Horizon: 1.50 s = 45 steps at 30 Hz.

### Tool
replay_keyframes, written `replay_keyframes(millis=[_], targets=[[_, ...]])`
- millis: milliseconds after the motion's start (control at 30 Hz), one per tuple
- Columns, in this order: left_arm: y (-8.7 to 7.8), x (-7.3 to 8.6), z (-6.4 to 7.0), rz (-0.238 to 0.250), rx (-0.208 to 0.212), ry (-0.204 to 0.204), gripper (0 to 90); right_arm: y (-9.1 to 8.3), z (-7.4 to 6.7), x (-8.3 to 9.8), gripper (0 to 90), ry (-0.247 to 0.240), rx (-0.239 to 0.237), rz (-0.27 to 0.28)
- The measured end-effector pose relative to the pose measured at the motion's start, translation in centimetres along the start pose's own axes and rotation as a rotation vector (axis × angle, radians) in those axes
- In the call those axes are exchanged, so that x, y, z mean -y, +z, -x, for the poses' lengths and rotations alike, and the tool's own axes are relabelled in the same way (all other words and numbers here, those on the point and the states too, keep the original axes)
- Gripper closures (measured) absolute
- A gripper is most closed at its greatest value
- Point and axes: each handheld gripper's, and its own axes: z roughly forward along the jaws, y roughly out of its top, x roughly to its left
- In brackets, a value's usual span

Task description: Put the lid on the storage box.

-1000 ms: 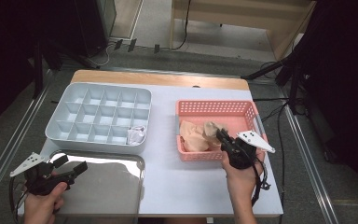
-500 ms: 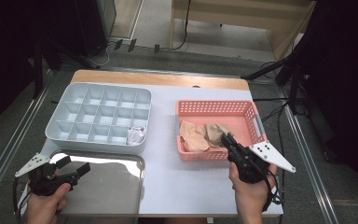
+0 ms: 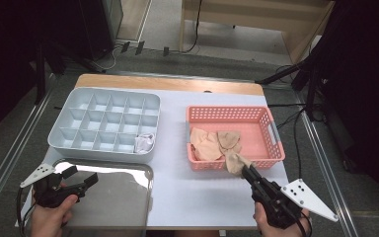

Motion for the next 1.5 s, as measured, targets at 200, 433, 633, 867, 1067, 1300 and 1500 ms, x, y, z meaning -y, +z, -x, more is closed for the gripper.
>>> replay_keyframes(millis=[200, 433, 633, 867, 1067, 1300, 1500], targets=[[0.0, 0.0, 0.0, 0.0, -0.001, 0.0, 4.3, -0.4, -0.8, 2.4, 86.6, 0.015, -0.032, -0.038], [0.0, 0.0, 0.0, 0.0, -0.002, 0.002, 4.3, 1.2, -0.7, 5.6, 86.2, 0.055, -0.055, -0.097], [-0.1, 0.0, -0.2, 0.003, -0.002, -0.003, 4.3, 3.3, -0.1, 8.2, 85.2, 0.058, -0.026, -0.177], [-0.1, -0.1, -0.3, 0.004, -0.004, -0.008, 4.3, 4.3, 0.5, 9.5, 54.2, 0.062, -0.002, -0.254], [-0.2, -0.1, -0.3, 0.007, -0.003, -0.007, 4.3, 4.0, 0.8, 8.7, 46.8, 0.061, 0.006, -0.225], [-0.2, -0.1, -0.2, 0.007, -0.005, -0.005, 4.3, 4.7, 1.3, 7.0, 40.6, 0.051, 0.054, -0.214], [-0.2, -0.1, -0.3, 0.01, -0.002, -0.006, 4.3, 6.1, 2.1, 5.2, 34.5, 0.056, 0.08, -0.213]])
